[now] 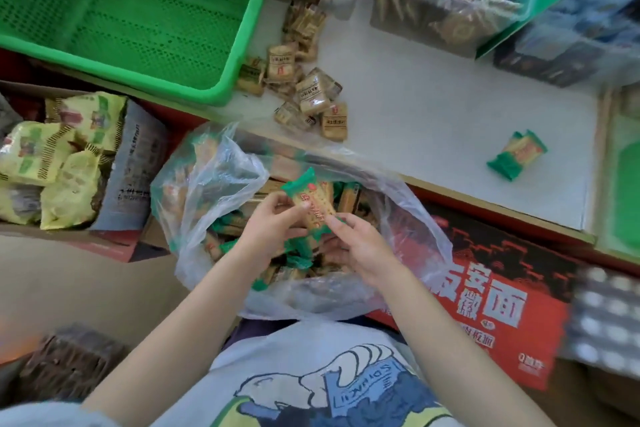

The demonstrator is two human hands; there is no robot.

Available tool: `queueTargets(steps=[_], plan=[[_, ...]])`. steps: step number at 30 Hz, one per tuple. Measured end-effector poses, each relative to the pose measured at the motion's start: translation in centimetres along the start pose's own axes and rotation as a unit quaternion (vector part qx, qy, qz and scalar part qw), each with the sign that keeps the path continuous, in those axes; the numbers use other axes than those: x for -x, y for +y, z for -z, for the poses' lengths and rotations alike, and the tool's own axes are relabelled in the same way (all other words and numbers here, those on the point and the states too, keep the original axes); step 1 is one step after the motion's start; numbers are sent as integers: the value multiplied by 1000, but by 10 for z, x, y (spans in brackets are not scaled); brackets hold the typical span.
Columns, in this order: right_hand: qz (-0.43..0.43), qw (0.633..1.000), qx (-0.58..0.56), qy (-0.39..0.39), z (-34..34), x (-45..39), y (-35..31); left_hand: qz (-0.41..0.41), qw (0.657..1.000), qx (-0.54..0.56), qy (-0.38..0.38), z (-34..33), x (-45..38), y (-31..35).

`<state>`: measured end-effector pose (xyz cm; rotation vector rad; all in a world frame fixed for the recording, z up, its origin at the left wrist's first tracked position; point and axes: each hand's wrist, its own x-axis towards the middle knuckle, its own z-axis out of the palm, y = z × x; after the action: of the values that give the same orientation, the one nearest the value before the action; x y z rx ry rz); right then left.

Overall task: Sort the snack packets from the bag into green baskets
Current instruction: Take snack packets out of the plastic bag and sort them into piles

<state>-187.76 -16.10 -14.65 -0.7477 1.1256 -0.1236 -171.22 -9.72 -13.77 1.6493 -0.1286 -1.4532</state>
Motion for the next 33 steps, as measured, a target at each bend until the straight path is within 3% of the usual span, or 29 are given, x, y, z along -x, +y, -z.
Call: queueTargets(steps=[3,5,6,8,10,13,16,18,21,26,28,31,33], plan=[[53,994,-20,96,48,25,-14,-40,998,-36,-34,-66,-10,13],[79,982,-76,153,88,37,-27,-139,974,-178,-13,-110,-23,14],[86,974,-92,188,110,41,-35,-197,939,-283,-6,-128,-30,10],[79,957,-99,262,154,47,-52,-275,820,-501,-12,-154,-46,0],[64,945,-113,300,193,48,-64,-281,716,-638,-36,-170,-62,-14],[64,935,-159,311,240,35,-76,-254,645,-720,-45,-189,-81,-33],[81,926,-215,301,269,21,-80,-237,638,-732,-38,-204,-88,-45],[62,932,-194,299,273,17,-79,-233,638,-733,-29,-209,-90,-51],[70,959,-36,272,248,27,-76,-230,629,-742,-14,-211,-95,-57],[143,965,201,83,174,43,-54,-231,598,-766,-48,-205,-94,-48],[102,939,324,51,164,34,-40,-249,622,-742,-39,-191,-92,-42],[7,825,563,45,167,25,-24,-281,646,-710,5,-155,-84,-38],[-54,774,629,41,167,25,-15,-283,649,-706,17,-125,-76,-39]])
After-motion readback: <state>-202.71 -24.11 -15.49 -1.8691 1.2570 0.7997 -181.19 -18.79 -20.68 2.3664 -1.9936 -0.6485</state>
